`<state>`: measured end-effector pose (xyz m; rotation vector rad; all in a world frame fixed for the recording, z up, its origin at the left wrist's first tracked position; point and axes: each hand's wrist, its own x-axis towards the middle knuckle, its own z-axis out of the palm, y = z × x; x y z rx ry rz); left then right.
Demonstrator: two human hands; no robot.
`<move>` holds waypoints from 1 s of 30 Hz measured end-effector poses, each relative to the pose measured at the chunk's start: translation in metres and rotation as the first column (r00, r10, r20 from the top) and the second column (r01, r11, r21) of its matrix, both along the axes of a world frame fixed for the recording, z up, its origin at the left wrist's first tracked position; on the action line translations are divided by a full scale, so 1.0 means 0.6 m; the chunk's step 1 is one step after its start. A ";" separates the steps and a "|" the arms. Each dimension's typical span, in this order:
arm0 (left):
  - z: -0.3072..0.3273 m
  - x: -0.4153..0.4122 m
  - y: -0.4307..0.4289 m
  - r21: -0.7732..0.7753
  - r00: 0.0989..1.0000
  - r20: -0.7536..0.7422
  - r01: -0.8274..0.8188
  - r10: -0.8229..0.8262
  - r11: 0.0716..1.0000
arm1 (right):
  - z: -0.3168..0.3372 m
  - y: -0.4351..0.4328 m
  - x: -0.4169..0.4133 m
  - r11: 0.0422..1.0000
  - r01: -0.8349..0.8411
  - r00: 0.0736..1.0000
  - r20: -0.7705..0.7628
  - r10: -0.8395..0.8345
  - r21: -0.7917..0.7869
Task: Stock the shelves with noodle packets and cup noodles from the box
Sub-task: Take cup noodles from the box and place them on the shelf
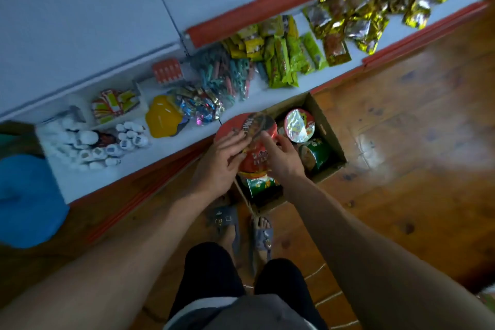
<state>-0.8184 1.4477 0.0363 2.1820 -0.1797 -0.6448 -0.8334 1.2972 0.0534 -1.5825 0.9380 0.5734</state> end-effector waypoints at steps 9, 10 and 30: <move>0.201 -0.095 0.036 -0.002 0.913 0.322 -0.266 0.252 0.964 | 0.185 0.040 -0.047 0.993 -0.109 0.969 0.229 0.093 0.055; 0.224 -0.101 0.038 -0.031 0.898 0.313 -0.315 0.308 0.949 | 0.205 0.046 -0.051 0.990 -0.136 0.959 0.257 0.123 0.035; 0.400 -0.060 0.366 -0.435 0.708 0.026 -0.627 0.706 0.646 | 0.395 0.367 0.052 0.916 -0.402 0.801 0.491 0.342 0.018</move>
